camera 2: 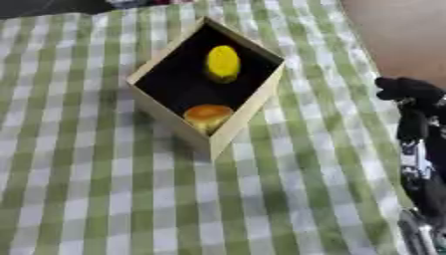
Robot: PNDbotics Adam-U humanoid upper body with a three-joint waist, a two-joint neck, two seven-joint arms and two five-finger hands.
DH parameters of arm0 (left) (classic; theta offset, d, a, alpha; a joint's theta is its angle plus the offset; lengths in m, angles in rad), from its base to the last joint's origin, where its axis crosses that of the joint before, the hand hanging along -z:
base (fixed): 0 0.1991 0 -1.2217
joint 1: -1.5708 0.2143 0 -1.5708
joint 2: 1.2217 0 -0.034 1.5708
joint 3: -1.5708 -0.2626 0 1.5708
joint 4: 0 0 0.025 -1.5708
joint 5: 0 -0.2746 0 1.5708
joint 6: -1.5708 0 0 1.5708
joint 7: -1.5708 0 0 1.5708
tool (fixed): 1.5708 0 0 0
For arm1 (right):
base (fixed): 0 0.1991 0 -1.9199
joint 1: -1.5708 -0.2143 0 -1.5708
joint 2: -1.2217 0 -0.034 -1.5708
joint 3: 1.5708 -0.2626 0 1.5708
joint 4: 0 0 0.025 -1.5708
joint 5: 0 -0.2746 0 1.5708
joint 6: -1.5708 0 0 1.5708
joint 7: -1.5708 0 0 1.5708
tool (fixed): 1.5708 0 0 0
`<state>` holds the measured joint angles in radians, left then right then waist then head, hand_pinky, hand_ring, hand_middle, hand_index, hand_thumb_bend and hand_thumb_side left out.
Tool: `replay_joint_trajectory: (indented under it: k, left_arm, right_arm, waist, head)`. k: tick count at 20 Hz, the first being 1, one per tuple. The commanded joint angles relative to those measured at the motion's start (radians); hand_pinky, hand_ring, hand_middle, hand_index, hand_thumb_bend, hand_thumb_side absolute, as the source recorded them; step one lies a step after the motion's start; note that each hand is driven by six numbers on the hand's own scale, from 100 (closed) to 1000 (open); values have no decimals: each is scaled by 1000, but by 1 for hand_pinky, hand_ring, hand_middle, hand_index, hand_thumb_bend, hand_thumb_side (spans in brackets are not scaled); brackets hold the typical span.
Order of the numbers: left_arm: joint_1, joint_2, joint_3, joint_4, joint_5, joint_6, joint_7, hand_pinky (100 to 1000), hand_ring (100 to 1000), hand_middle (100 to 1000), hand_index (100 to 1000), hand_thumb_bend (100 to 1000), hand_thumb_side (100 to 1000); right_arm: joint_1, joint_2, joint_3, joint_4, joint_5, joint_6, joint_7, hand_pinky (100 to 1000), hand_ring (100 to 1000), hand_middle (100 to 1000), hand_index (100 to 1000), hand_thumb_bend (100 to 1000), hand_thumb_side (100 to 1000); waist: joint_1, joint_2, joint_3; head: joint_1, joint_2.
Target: Pick up objects on the table and place them in the box.
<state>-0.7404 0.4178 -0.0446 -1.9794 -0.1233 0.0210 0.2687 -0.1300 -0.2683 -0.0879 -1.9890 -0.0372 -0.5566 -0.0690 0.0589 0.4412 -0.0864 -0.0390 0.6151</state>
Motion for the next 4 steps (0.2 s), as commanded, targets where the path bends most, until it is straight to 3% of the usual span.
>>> replay_joint_trajectory:
  k: [1,4]
  left_arm:
    - [49,56,51,-21,60,-127,75,699,682,678,832,102,585]
    - [144,72,81,-21,93,-256,123,705,689,684,839,129,579]
  right_arm:
    - [1,-14,-15,-11,5,-24,-14,883,782,602,774,100,554]
    - [2,-14,-18,-11,6,-41,-21,883,782,603,774,100,555]
  waist:
    - [-10,-18,3]
    - [-19,-17,7]
  head:
    - [-3,-6]
    - [-1,-10]
